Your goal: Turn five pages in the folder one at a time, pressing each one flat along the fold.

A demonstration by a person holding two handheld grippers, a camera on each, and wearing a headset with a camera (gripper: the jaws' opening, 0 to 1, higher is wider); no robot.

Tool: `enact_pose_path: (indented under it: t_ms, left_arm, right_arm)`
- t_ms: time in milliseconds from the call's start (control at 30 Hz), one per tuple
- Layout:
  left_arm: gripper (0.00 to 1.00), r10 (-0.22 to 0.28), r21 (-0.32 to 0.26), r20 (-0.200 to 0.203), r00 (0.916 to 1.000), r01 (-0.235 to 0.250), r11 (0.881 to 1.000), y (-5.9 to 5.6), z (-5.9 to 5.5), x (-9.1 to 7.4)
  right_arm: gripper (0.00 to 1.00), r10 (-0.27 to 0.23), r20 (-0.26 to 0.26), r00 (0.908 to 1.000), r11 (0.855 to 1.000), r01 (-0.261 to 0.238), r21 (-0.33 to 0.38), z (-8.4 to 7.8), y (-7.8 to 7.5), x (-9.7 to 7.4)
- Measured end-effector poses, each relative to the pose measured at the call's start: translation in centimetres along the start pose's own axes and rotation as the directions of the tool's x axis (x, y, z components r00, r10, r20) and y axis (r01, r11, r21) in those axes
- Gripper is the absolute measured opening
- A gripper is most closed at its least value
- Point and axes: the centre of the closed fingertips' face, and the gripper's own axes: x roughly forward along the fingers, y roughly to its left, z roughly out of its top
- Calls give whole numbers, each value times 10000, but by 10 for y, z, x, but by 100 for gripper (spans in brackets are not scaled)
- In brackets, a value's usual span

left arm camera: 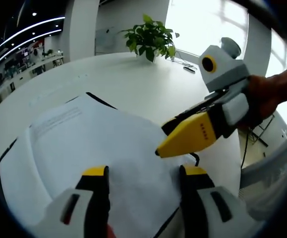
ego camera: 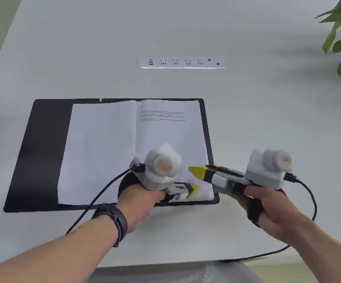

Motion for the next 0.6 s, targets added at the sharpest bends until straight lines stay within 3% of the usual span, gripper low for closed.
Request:
enact_pose_path:
  t_ms: [67, 333, 600]
  left_arm:
    - [60, -2, -71, 8, 10000, 2, 10000, -3, -3, -3]
    - [66, 96, -30, -124, 9999, -97, 9999, -6, -11, -24]
    - [67, 866, -467, 219, 9960, -855, 9952, 14, -18, -58]
  right_arm:
    - [31, -86, -102, 9999, 9992, 82, -391, -4, 0, 0]
    - [18, -23, -271, 9996, 9994, 13, -359, -14, 6, -6]
    - [5, -396, 23, 9992, 9990, 397, -184, -10, 4, -15]
